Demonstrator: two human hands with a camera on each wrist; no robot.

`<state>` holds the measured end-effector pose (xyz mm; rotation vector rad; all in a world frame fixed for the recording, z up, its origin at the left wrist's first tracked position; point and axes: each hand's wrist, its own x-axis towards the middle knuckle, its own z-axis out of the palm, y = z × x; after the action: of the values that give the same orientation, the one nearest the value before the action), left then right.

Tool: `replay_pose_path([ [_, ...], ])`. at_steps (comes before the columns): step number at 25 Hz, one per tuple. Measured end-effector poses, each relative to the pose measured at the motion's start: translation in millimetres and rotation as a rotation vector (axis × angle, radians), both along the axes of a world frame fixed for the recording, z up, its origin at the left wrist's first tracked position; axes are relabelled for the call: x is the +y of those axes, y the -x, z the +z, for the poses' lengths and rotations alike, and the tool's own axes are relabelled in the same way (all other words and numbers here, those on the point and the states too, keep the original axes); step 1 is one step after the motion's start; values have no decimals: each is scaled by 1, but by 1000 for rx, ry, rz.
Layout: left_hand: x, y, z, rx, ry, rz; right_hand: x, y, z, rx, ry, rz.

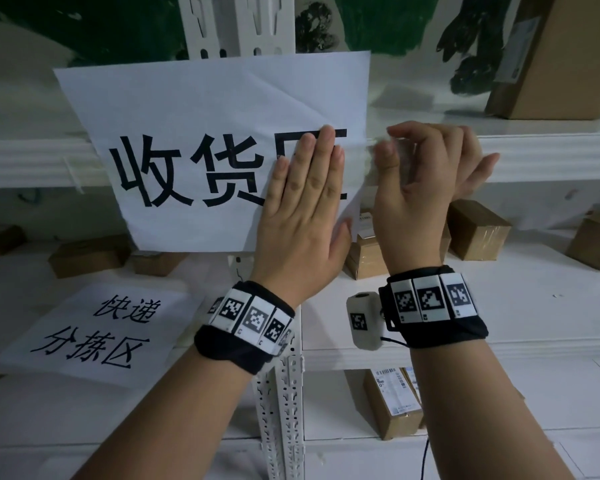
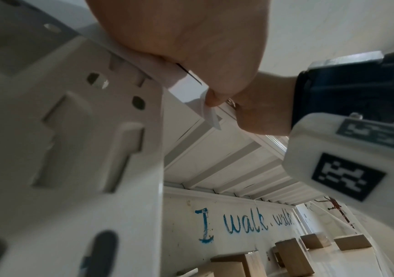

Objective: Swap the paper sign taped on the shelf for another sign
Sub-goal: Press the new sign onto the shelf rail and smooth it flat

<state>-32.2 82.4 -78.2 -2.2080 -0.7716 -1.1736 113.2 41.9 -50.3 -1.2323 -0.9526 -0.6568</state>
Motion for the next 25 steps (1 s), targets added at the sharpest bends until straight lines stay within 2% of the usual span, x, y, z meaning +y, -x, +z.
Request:
replay_pose_path([
  [5,1,0,0,1,1,0,-1,3,0,-25,95,-57],
  [12,0,3,0,19,2,-11,-2,1,-1,-14,-19,20],
  [16,-1,3,0,11,8,-3,-8,0,5,67,-16,63],
  [19,-1,1,0,2,10,2,-9,1,5,34,37,35],
  [25,1,-1,0,7,25,16,-3,-2,8,-4,9,36],
])
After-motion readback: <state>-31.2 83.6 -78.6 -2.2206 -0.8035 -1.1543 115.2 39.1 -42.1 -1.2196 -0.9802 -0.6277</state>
